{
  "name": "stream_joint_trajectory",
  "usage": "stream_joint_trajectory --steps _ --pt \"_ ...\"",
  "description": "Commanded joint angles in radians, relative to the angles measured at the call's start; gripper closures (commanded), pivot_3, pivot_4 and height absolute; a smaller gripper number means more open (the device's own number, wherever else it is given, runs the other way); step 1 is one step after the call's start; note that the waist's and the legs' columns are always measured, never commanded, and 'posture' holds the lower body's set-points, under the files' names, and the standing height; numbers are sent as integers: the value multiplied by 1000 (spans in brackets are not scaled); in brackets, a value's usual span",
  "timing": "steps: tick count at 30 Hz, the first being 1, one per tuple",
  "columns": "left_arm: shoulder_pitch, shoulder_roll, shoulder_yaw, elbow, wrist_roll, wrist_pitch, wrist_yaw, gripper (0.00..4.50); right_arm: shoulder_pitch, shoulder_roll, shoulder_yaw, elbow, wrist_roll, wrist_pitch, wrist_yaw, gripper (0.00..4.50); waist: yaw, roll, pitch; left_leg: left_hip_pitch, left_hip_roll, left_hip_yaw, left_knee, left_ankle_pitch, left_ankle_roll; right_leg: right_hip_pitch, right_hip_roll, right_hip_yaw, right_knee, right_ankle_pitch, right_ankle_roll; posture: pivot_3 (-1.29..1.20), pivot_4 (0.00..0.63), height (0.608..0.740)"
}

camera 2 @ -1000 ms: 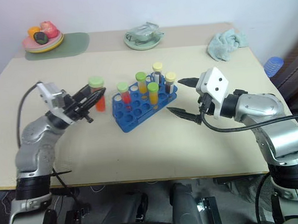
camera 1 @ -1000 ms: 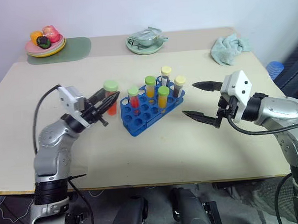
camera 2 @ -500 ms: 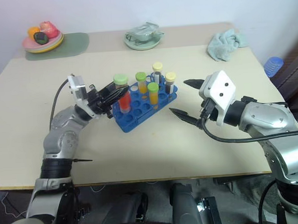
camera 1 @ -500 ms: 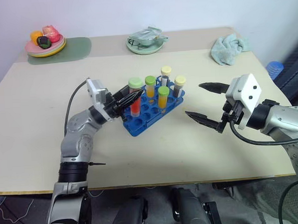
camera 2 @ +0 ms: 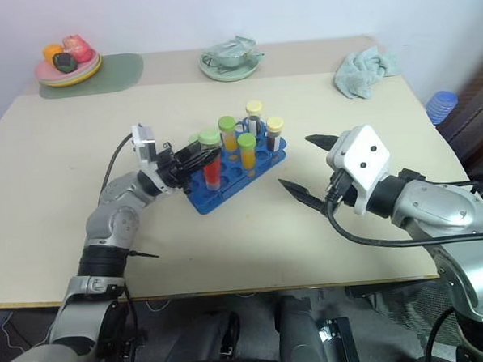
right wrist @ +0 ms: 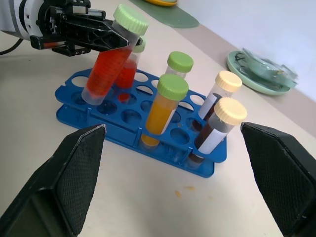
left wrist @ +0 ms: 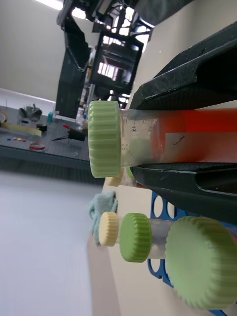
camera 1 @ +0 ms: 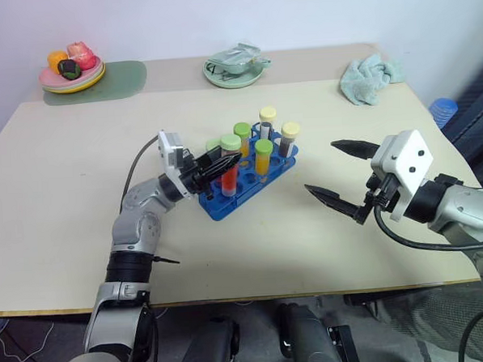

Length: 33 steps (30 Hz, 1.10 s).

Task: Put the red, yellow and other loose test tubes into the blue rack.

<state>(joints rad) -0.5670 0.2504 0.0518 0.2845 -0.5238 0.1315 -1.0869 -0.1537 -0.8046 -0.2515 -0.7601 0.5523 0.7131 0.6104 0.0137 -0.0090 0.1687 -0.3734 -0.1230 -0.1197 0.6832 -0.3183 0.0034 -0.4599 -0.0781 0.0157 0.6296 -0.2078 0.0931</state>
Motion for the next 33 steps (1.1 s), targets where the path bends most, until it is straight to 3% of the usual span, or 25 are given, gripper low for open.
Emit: stream_joint_trajectory --steps 1,12,21,22,29,33 --pt "-29 -8 -15 15 37 -59 -4 3714 -2 0 -31 -45 8 -11 -19 0 0 0 0 0 0 0 0 0 0 0 0 0 0 0 0 0 150 740" --pt "-39 -45 -45 117 145 -225 36 3714 -10 -17 -39 -42 17 -8 -22 0 -1 0 0 1 0 0 0 0 0 0 0 0 0 0 0 0 150 740" --pt "-7 -65 -41 161 157 -307 42 3714 13 -15 -51 -41 14 -20 -13 0 0 -1 -1 1 0 0 0 0 0 1 0 0 0 0 1 0 150 740" --pt "-1 -61 -42 149 133 -256 26 3714 16 -15 -52 -42 14 -22 -12 0 0 -1 -1 1 0 1 0 0 0 1 0 0 0 0 1 0 150 740" --pt "43 -67 -23 34 97 -228 66 376 15 -14 -42 -34 15 -23 -5 0 0 -1 -1 1 0 1 0 0 0 1 0 1 0 0 1 0 150 740" --pt "81 -40 -31 -87 59 -128 79 376 21 -13 -49 -26 19 -27 8 0 0 -1 -1 1 0 1 0 0 0 1 0 1 0 0 1 0 150 740"
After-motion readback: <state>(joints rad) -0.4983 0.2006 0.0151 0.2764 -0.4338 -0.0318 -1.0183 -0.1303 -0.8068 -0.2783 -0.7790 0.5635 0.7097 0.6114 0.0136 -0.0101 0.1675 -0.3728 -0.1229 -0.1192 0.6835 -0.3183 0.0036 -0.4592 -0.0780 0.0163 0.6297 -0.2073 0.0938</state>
